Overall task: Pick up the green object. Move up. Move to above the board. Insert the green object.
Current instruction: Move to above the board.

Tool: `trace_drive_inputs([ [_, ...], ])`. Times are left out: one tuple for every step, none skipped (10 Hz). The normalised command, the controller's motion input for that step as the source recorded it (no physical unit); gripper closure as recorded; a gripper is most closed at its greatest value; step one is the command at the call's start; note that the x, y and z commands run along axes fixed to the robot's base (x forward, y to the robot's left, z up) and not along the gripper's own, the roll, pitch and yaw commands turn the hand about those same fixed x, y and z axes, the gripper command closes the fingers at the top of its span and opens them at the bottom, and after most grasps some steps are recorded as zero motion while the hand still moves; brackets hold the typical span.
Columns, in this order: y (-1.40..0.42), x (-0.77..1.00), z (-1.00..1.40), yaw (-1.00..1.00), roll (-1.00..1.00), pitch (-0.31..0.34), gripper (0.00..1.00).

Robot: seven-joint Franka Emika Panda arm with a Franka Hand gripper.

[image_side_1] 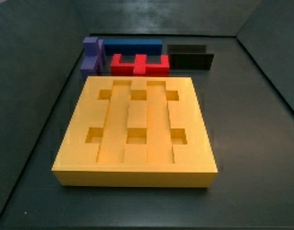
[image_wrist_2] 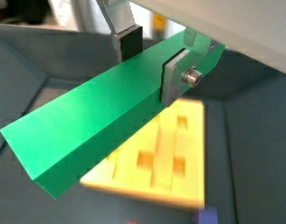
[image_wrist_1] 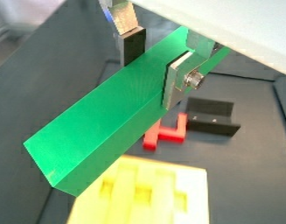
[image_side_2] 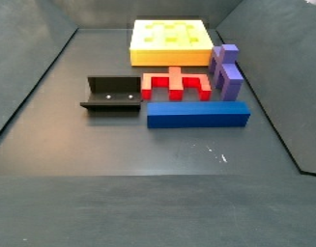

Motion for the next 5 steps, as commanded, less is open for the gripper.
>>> trace_drive_inputs([
  [-0.79,0.18,0.10,1.00,0.04,0.096,1.00],
  [-0.25,0.11,0.05,1.00,0.06,0.126,1.00],
  [-0.03,0.06,0.03,1.00,0.07,0.139,1.00],
  [0.01,0.03,0.02,1.00,0.08,0.147,1.00],
  [0.00,0.03,0.03,1.00,0.09,0.162,1.00],
])
